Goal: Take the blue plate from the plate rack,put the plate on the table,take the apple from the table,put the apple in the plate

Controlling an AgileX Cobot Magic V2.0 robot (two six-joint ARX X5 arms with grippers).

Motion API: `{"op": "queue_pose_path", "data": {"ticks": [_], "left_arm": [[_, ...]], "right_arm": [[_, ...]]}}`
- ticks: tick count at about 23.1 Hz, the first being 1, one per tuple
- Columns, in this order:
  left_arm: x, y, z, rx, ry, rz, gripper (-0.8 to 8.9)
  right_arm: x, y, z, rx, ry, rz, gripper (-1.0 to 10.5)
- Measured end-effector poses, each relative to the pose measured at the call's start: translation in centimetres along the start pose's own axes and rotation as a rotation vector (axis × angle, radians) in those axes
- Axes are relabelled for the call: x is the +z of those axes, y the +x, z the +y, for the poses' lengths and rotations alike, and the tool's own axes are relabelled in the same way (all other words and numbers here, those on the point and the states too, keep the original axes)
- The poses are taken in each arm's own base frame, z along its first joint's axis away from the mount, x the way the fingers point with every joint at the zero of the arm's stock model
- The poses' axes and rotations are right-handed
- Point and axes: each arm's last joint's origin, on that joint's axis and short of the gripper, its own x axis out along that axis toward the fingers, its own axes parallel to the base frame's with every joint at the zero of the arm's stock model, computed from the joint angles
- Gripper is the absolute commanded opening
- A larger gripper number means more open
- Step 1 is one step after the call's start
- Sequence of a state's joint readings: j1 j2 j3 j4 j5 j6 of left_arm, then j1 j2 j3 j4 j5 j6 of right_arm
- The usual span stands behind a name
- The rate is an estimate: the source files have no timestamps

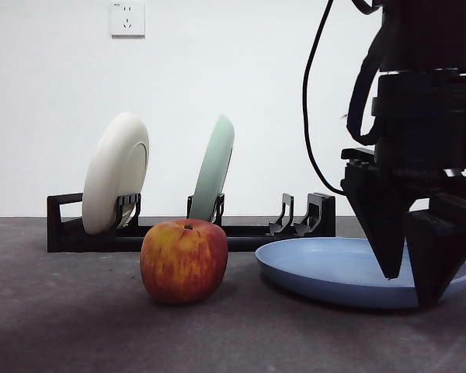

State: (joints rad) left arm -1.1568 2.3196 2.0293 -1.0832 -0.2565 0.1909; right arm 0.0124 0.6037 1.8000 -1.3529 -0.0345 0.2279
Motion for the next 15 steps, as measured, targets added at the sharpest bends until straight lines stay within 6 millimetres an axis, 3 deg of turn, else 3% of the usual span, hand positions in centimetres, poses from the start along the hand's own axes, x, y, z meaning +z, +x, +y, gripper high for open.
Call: {"op": "queue_pose_path", "data": {"ticks": [10,12,15], "left_arm": [[-1.3,-0.4,-0.4,-0.1,-0.001,0.11,2.51],[-1.4,-1.2,-0.4,-0.156,-0.019,0.1,2.48],[-2.0,-4.0,0.0,-0.238,-0.053,0.059,2.47]], "right_arm": [[0.0,0.0,0.0,0.0,0.0,0.0,0.0],[0.0,0.0,0.0,0.0,0.0,0.0,0.0],[0.0,0.1,0.0,-0.001,0.0,0.002,0.0]]}}
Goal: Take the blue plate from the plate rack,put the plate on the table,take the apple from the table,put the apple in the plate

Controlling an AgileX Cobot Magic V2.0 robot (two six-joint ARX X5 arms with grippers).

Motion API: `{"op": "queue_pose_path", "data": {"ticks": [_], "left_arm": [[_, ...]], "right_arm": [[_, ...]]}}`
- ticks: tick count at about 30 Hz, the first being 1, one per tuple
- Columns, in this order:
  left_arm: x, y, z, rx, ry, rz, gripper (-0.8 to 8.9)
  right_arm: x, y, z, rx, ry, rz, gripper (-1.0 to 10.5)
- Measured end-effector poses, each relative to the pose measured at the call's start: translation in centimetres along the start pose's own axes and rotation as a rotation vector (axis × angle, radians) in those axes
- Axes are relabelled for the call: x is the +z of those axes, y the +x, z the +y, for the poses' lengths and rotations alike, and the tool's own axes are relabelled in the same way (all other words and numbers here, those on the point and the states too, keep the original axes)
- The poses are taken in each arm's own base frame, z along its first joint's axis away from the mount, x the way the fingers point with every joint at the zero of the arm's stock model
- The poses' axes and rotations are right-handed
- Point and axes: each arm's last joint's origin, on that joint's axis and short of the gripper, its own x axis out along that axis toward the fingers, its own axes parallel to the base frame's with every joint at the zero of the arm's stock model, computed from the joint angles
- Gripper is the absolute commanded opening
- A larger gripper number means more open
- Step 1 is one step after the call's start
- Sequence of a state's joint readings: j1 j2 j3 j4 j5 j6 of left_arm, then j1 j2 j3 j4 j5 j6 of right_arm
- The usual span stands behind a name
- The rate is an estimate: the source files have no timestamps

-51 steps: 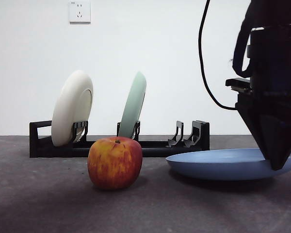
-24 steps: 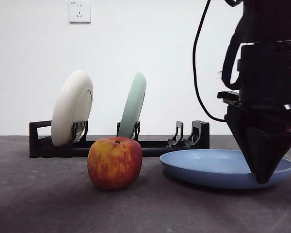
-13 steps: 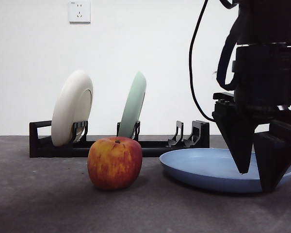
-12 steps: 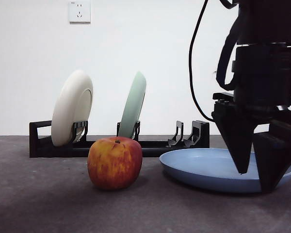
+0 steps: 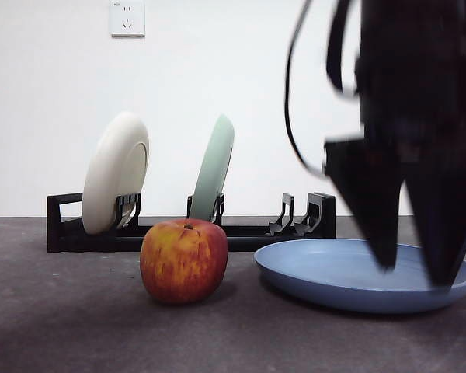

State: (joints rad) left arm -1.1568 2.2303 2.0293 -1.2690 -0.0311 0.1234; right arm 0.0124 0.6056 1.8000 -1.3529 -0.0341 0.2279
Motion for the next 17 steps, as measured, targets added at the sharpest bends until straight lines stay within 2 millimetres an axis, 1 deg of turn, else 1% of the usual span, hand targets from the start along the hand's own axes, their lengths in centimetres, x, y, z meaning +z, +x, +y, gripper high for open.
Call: {"op": "queue_pose_path", "data": {"ticks": [3,4,6,8,10,11,13,14,16,17], "left_arm": [[-1.3,-4.3,-0.2,-0.054,-0.021,-0.081,2.46],[-1.9,-6.1,-0.2,-0.057,-0.026,-0.117,2.36],[-3.1,-9.3,-0.3,-0.049,-0.034,-0.193,1.62],[-4.8,-12.7,-0.4,-0.042,-0.045,-0.278,0.78],[-6.5,-15.7,-0.5,-0.036,-0.056,-0.355,0.11],[-7.8,-17.6,-0.6,-0.032,-0.063,-0.408,-0.12],[-10.1,-20.5,-0.8,-0.026,-0.075,-0.491,-0.08],[-11.8,-22.3,-1.0,-0.022,-0.082,-0.547,-0.08],[-14.4,-24.9,-1.2,-0.013,-0.096,-0.631,-0.08],[-16.3,-26.4,-1.4,-0.011,-0.105,-0.685,-0.08]], "right_arm": [[0.2,0.4,0.0,-0.002,0.0,0.011,0.0],[0.2,0.7,0.0,-0.004,-0.002,0.019,0.0],[0.4,1.6,0.1,-0.006,-0.006,0.045,0.0],[0.5,3.0,0.1,0.017,-0.01,0.097,0.0],[0.5,4.5,0.2,0.056,-0.007,0.156,0.0],[0.4,5.6,0.3,0.087,-0.002,0.201,0.0],[0.1,7.3,0.3,0.143,0.004,0.273,0.0],[-0.2,8.6,0.4,0.183,0.011,0.326,0.0],[-0.6,10.5,0.4,0.246,0.023,0.406,0.1],[-1.0,11.9,0.4,0.286,0.035,0.463,0.4]]}}
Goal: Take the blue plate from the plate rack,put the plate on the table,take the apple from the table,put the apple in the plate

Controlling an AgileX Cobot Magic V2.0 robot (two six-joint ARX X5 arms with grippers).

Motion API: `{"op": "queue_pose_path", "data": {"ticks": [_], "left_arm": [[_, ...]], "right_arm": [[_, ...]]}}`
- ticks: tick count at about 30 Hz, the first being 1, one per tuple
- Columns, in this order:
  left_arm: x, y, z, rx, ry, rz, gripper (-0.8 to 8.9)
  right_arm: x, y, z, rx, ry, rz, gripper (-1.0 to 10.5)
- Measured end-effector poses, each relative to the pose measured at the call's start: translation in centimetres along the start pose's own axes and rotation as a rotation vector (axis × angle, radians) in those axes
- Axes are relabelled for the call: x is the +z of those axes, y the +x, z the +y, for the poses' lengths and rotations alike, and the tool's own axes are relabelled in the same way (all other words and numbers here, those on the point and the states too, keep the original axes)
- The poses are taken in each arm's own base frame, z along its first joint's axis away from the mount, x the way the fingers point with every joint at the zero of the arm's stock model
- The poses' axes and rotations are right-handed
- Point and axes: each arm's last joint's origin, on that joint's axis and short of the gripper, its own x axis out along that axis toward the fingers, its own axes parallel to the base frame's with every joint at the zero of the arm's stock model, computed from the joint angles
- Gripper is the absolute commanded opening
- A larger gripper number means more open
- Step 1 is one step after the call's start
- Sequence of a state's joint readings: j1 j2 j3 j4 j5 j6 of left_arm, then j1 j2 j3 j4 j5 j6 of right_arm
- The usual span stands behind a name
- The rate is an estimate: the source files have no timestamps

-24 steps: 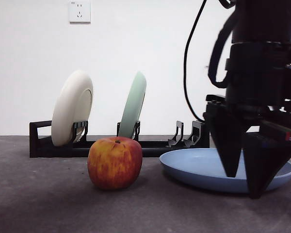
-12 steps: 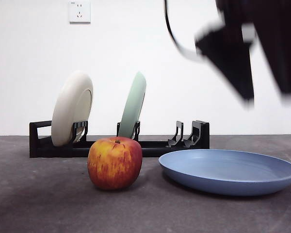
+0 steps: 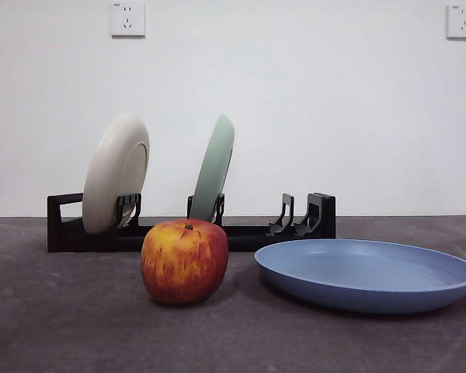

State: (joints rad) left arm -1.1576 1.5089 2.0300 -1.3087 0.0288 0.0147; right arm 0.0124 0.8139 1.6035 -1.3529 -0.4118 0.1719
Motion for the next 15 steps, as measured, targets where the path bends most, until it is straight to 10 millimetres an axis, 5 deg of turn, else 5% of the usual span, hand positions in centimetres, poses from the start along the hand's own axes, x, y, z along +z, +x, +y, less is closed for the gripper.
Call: {"op": "queue_pose_path", "data": {"ticks": [3,9,15], "left_arm": [[-1.5,-5.2,-0.1,0.021,-0.025,-0.124,-0.08],[-4.9,-12.4,0.1,0.186,-0.121,-0.304,-0.08],[-8.4,-14.5,0.3,0.262,-0.21,-0.348,-0.08]], "right_arm": [[1.0,3.3,-1.1,0.066,0.036,0.105,1.3],[3.8,9.1,-1.5,0.157,0.005,0.184,2.3],[4.4,16.4,1.9,0.236,-0.124,0.29,4.4]]}}
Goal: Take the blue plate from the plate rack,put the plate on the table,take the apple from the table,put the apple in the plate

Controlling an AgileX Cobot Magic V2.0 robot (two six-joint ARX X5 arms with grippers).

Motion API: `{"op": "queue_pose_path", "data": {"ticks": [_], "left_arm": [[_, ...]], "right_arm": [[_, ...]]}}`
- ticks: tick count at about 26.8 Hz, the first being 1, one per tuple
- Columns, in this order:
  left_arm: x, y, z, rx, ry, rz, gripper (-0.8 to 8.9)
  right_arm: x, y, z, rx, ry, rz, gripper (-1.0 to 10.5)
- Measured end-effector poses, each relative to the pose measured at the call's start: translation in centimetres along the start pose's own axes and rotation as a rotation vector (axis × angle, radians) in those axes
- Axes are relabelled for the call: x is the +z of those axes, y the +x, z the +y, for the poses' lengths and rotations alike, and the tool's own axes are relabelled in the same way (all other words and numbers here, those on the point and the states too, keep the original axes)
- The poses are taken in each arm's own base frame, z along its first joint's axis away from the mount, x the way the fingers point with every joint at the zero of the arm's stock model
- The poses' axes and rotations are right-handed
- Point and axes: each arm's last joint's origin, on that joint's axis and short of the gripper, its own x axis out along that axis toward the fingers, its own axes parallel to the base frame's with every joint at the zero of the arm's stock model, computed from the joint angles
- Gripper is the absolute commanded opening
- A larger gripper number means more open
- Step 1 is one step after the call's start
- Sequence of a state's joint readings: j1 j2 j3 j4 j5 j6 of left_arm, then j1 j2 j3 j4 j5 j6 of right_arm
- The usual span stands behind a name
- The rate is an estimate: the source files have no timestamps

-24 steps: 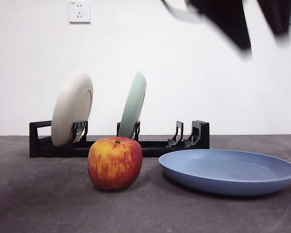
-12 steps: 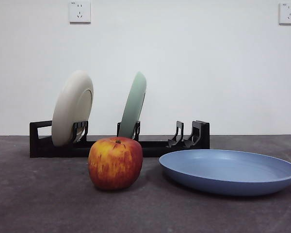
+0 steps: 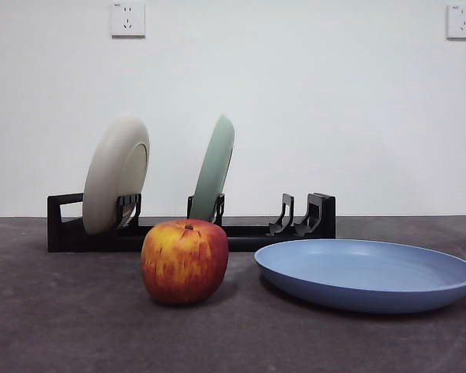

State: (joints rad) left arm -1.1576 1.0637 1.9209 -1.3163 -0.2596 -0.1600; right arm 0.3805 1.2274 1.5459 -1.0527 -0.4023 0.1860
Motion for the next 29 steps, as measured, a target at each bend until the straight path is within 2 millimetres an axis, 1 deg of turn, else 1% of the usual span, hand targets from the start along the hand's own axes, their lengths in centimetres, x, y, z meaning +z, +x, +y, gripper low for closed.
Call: {"op": "queue_pose_path", "data": {"ticks": [2,4,6,7,8,10,13,14,16,19,22,23,24,25,26,27,28,29], "left_arm": [[-1.5,0.1,0.3,0.023,-0.02,0.031,-0.08],[-3.3,0.7,0.4,0.045,-0.04,0.079,-0.08],[-5.1,1.5,0.6,0.077,-0.063,0.133,-0.08],[-5.9,1.8,0.6,0.086,-0.073,0.153,-0.08],[-7.2,2.1,0.8,0.096,-0.09,0.181,-0.08],[-9.5,2.7,1.0,0.113,-0.126,0.227,-0.08],[-11.1,2.0,1.5,0.13,-0.179,0.215,-0.08],[-11.3,1.4,1.7,0.135,-0.193,0.191,-0.08],[-11.6,0.4,2.0,0.151,-0.211,0.151,-0.08],[-11.6,0.3,2.2,0.171,-0.217,0.137,-0.08],[-11.7,0.1,2.2,0.173,-0.219,0.13,-0.08],[-11.7,0.1,2.2,0.173,-0.219,0.129,-0.08],[-11.7,0.1,2.2,0.176,-0.219,0.128,-0.08],[-11.7,0.1,2.2,0.176,-0.219,0.128,-0.08],[-11.7,0.1,2.2,0.176,-0.219,0.128,-0.08],[-11.7,0.1,2.2,0.176,-0.219,0.128,-0.08],[-11.7,0.1,2.2,0.176,-0.22,0.128,-0.08],[-11.7,0.1,2.2,0.176,-0.219,0.128,-0.08]], "right_arm": [[0.4,3.4,1.3,-0.001,-0.051,0.054,4.8],[0.2,6.8,2.9,-0.011,-0.102,0.123,4.9],[-0.3,10.3,4.2,-0.024,-0.146,0.2,5.8],[-0.6,11.7,4.7,-0.026,-0.162,0.231,6.2],[-1.0,13.9,5.4,-0.032,-0.187,0.269,6.8],[-2.1,18.5,6.1,-0.079,-0.233,0.338,7.3],[-4.6,23.9,6.0,-0.147,-0.276,0.476,7.3],[-5.3,25.3,5.9,-0.168,-0.288,0.509,7.3],[-6.2,27.3,5.7,-0.189,-0.308,0.531,7.3],[-7.0,29.2,5.5,-0.19,-0.313,0.543,7.3],[-8.2,30.9,4.8,-0.208,-0.311,0.605,7.2],[-8.5,31.2,4.6,-0.211,-0.309,0.623,7.0],[-8.6,31.3,4.6,-0.204,-0.304,0.636,5.8],[-8.7,31.3,4.6,-0.197,-0.302,0.64,3.8],[-8.7,31.3,4.6,-0.194,-0.302,0.64,1.4],[-8.7,31.3,4.7,-0.193,-0.302,0.642,-0.3],[-8.7,31.3,4.7,-0.193,-0.302,0.645,0.0],[-8.8,31.3,4.7,-0.194,-0.301,0.652,0.0]]}}
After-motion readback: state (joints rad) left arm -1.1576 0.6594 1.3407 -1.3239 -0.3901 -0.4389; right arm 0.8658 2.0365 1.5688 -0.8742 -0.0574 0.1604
